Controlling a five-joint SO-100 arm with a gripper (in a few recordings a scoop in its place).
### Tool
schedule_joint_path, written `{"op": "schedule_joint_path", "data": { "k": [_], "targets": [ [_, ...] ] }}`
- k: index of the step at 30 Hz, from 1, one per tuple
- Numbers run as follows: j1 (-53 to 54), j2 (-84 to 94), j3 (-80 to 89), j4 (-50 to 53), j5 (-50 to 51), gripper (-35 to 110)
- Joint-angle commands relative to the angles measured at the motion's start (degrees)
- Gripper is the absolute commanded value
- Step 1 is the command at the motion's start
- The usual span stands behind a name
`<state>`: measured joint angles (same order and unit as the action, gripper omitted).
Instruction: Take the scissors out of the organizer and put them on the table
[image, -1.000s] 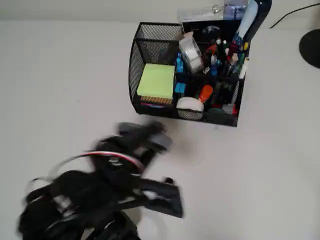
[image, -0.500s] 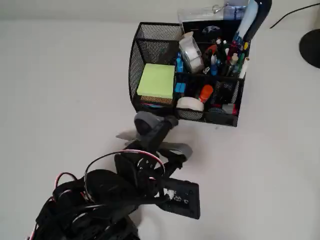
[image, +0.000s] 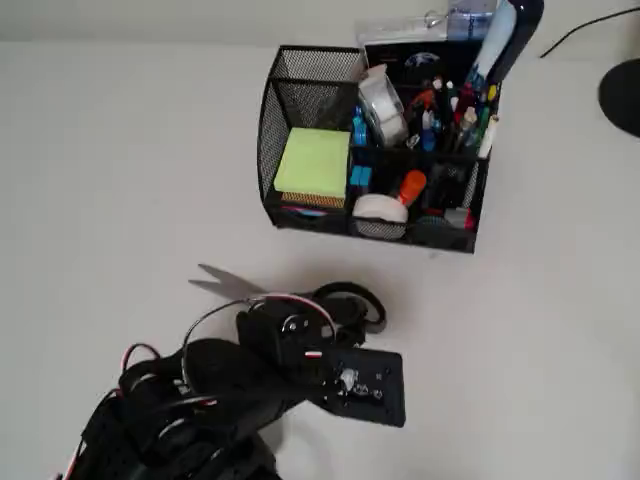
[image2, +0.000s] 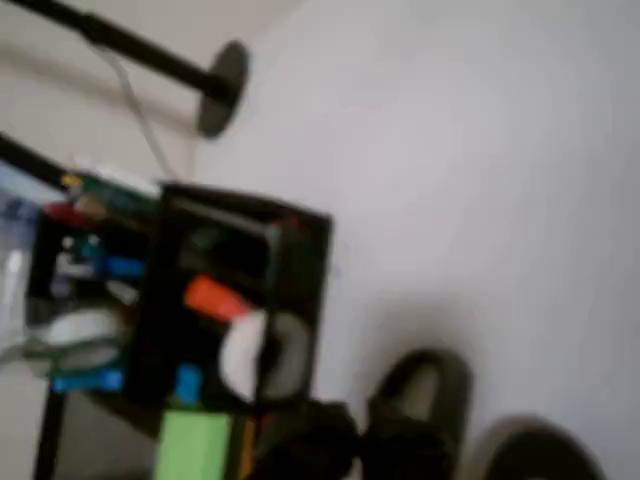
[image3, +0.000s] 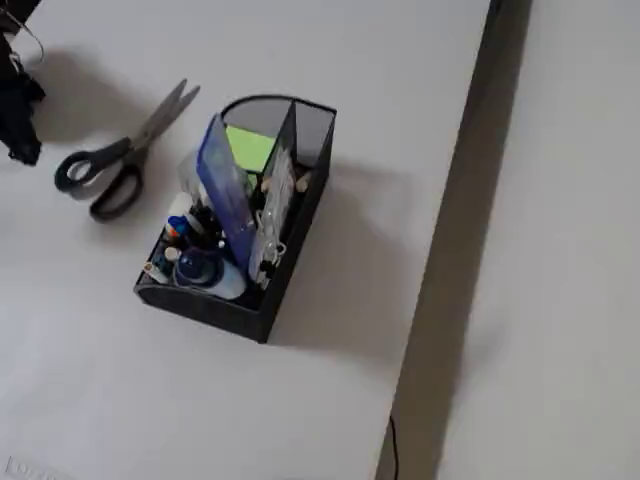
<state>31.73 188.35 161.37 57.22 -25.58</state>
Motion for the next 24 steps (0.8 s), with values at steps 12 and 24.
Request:
{"op": "schedule_joint_path", "data": {
  "k": [12,24],
  "targets": [
    [-8.53,0.00,0.44,12.57,5.63,0],
    [-32.34,0.18,8.17,18.11,18.11,0]
  ]
}}
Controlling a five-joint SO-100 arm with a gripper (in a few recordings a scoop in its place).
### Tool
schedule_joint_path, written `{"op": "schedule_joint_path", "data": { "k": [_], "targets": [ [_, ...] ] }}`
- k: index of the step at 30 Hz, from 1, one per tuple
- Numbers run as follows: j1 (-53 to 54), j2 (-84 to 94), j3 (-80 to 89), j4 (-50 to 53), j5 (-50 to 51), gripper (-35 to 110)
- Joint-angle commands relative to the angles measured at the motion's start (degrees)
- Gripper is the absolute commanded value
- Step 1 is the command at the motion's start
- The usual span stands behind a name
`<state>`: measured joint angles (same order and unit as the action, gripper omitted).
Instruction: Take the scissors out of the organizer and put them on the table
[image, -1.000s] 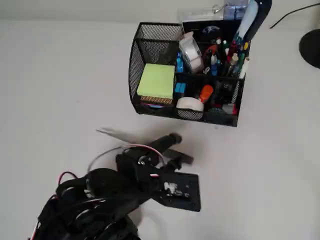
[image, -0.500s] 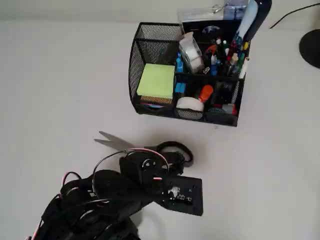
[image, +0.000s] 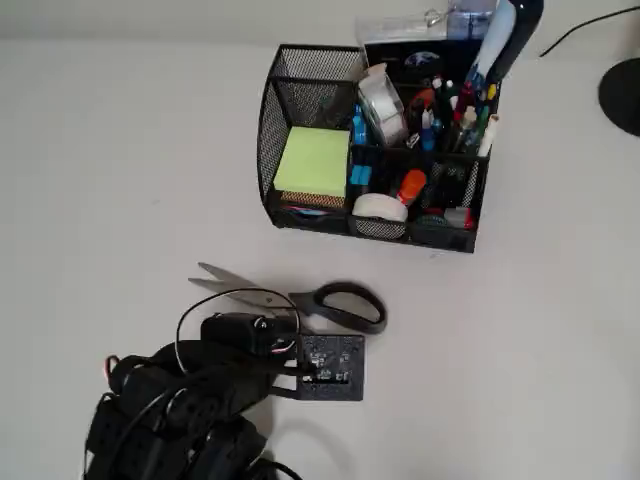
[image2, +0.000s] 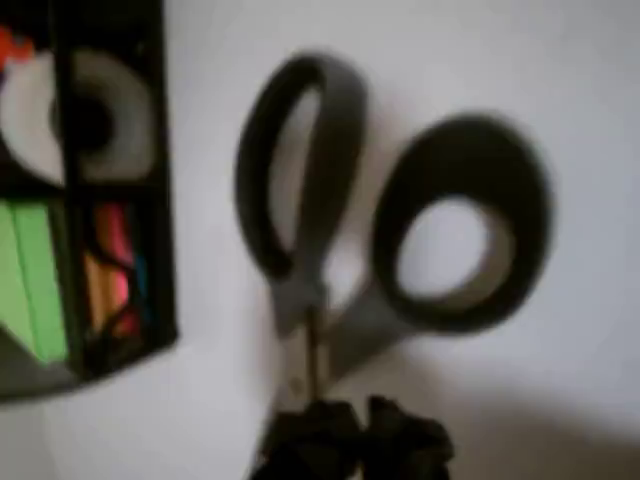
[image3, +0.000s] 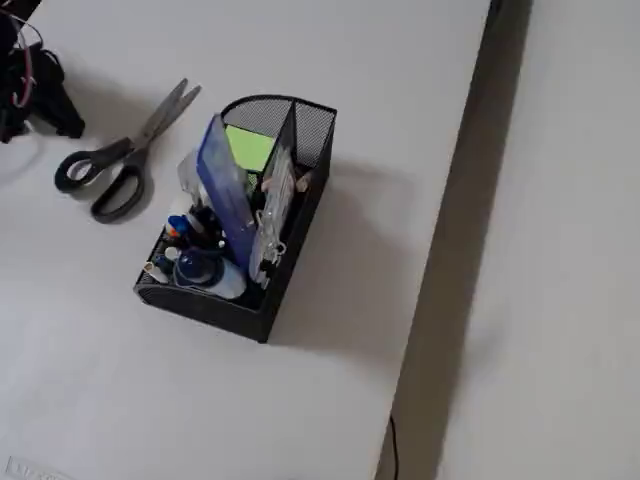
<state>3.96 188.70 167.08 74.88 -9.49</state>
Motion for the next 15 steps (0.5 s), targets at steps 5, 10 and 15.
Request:
{"op": "schedule_joint_path", "data": {
  "k": [5,10,15],
  "targets": [
    [-4.39,-0.18,2.81,0.26,2.37,0],
    [-4.13,-0.18,2.81,0.53,2.46,0],
    [-4.57,-0.18,2.81,0.53,2.20,0]
  ]
}}
